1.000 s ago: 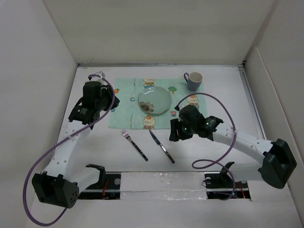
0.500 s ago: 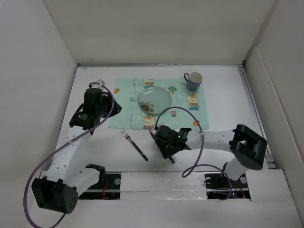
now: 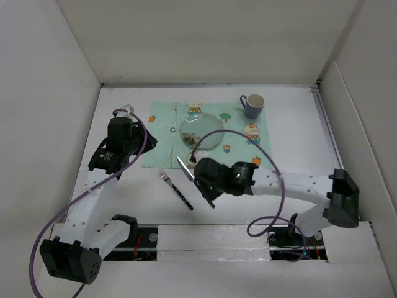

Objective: Set the dinner table for one person

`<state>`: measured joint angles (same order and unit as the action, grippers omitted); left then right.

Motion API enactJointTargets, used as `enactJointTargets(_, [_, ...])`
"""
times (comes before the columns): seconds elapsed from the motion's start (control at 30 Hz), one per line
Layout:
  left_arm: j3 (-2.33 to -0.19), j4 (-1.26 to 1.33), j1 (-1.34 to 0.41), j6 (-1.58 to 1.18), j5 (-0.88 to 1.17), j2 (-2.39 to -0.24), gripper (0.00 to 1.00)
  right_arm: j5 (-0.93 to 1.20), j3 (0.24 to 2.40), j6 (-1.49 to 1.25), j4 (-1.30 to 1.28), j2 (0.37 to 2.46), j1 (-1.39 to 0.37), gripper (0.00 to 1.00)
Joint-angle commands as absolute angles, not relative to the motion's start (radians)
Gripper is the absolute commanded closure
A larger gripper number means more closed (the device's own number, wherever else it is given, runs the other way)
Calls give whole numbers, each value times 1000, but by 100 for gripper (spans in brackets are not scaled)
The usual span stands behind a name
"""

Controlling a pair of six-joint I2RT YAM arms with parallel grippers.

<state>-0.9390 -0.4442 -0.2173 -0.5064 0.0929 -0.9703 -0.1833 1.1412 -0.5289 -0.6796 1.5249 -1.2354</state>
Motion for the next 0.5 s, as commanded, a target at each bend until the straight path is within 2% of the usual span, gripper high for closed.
enactJointTargets(0.0, [-963,-431,-222,-499,81,-966,72,-216,1290,-480,-687,1404,-1102,100])
enactJointTargets(0.03, [-965,-416,-222,-497,98,-974,72,-222,1310,-463,-630,1419,-959,100])
enactJointTargets(0.07, [-965,-416,-222,-497,98,-974,72,-222,1310,-463,-629,1419,-957,100])
enactJointTargets(0.27, [-977,-396,-222,-486,117,-994,72,-276,1380,-469,-571,1620,-645,100])
enactJointTargets(0.47, [-974,-397,-222,-471,115,-982,72,-226,1466,-457,-558,1838,-512,100])
